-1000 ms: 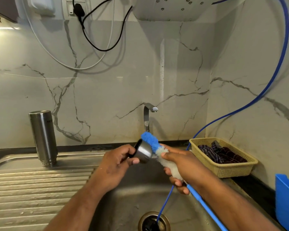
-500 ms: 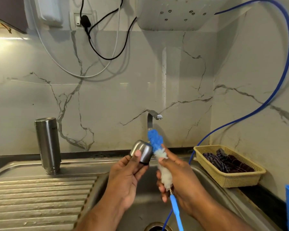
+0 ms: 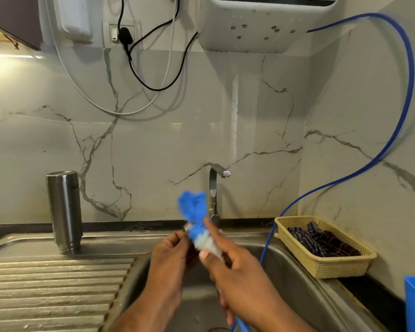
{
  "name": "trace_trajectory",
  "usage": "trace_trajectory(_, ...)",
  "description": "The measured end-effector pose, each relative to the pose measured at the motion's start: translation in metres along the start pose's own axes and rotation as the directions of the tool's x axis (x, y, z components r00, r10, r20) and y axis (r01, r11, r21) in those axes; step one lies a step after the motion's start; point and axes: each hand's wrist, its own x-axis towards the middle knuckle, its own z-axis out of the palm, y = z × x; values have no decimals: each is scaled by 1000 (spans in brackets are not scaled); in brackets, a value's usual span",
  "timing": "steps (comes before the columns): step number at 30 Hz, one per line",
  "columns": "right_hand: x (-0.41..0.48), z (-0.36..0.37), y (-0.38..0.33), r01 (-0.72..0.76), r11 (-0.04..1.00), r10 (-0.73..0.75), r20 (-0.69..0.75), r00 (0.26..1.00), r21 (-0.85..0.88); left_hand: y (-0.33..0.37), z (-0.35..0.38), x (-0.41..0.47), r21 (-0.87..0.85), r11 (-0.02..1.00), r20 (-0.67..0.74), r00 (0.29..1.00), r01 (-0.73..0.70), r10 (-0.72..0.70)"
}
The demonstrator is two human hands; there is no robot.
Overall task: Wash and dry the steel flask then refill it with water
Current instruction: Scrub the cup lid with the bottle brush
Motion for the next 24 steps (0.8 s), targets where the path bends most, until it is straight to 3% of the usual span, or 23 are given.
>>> trace_trajectory(5, 8, -12, -4, 160, 930, -181, -33, 983, -332, 11, -2, 0, 45, 999, -34, 999, -22, 23)
trace_trajectory(9, 4, -18, 0, 227, 806, -250, 33, 968, -547, 31, -9, 7, -198, 980, -121, 991, 24, -48)
trace_trajectory(12, 6, -18, 2, 277, 757, -307, 52, 950, -591, 41, -15, 8, -315, 949, -145, 987, 22, -71)
trace_trajectory(15, 9, -13, 2, 310, 743, -350, 50, 935, -593, 24, -1, -4, -171, 978, -34, 991, 124, -131)
trace_trajectory(17, 11, -13, 3, 322, 725, -374, 45, 926, -609, 15, 9, -9, -168, 968, 17, 982, 187, -187)
trace_trajectory(21, 13, -24, 12, 340, 693, -358, 106, 928, -636, 32, -6, 3, -393, 909, -122, 972, 140, -203)
trace_trajectory(24, 15, -25, 16, 326, 758, -336, 90, 938, -566, 42, -17, 7, -496, 861, -169, 961, 110, -220)
